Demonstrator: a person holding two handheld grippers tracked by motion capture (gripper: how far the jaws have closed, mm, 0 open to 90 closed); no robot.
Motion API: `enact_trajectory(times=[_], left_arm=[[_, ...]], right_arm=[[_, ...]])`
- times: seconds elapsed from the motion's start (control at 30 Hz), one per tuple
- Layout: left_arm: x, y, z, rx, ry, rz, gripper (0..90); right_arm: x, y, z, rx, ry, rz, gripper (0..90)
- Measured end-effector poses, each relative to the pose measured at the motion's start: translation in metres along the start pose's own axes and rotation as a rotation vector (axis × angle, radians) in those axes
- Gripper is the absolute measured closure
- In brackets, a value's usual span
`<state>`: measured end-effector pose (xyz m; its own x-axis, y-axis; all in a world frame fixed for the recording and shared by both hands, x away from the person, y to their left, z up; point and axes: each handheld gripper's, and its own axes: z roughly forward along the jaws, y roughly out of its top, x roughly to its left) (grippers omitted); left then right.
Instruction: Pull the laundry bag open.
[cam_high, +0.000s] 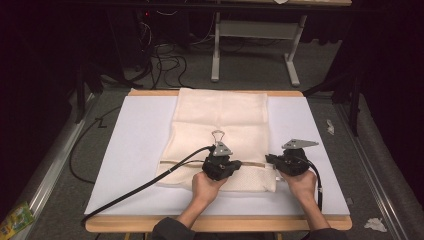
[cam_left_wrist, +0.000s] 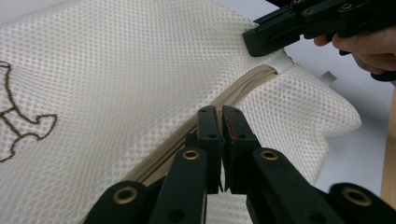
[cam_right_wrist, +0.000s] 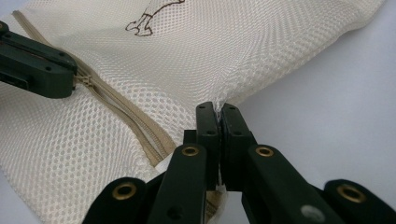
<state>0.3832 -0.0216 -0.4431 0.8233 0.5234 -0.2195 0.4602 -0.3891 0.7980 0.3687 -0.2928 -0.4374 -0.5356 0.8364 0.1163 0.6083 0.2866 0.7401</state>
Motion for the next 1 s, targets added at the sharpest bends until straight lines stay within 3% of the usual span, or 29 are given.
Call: enact_trajectory(times=[0.27, 0.57, 1.0], left_arm=[[0.012, -0.006, -0.014, -0.008, 0.023, -0.027, 87.2], [0.023, -0.015, -0.028, -0.022, 0.04, -0.051, 87.2], [0.023, -0.014, -0.034, -0.03, 0.041, -0.045, 87.2]], right_arm=[[-0.004, -0.001, 0.001, -0.007, 0.003, 0.021, 89.2], [-0.003, 0.001, 0.002, 0.0, -0.012, 0.009, 89.2], [-0.002, 0.001, 0.004, -0.004, -0.001, 0.007, 89.2]])
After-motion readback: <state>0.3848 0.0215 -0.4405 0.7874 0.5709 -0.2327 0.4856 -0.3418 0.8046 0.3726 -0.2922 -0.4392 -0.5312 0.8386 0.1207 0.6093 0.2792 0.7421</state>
